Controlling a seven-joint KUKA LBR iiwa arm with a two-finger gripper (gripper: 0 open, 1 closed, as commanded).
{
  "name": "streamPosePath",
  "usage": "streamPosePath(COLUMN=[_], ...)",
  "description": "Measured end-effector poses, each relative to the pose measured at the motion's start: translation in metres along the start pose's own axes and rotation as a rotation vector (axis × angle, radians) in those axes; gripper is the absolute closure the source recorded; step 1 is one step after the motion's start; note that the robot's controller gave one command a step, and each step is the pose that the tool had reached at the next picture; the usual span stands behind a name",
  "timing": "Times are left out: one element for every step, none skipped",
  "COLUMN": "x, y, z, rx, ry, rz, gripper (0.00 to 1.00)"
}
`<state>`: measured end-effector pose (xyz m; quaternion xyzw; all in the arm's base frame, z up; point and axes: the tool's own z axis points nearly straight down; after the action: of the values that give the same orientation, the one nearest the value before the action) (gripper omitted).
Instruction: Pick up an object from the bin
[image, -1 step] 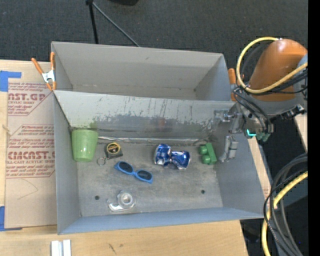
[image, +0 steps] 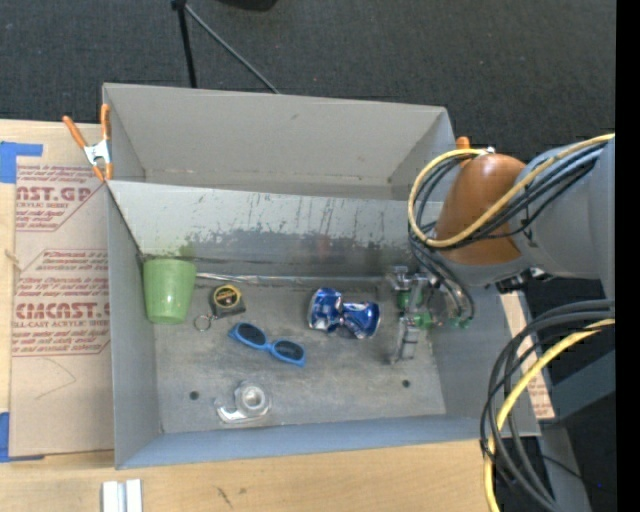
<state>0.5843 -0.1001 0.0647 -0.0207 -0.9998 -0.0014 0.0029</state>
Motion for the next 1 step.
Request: streamPosePath(x=[0.0224], y=[0.0705], z=[-0.011], rx=[-0.002], ry=[-0.005], rz=[0.027], gripper=[0.0])
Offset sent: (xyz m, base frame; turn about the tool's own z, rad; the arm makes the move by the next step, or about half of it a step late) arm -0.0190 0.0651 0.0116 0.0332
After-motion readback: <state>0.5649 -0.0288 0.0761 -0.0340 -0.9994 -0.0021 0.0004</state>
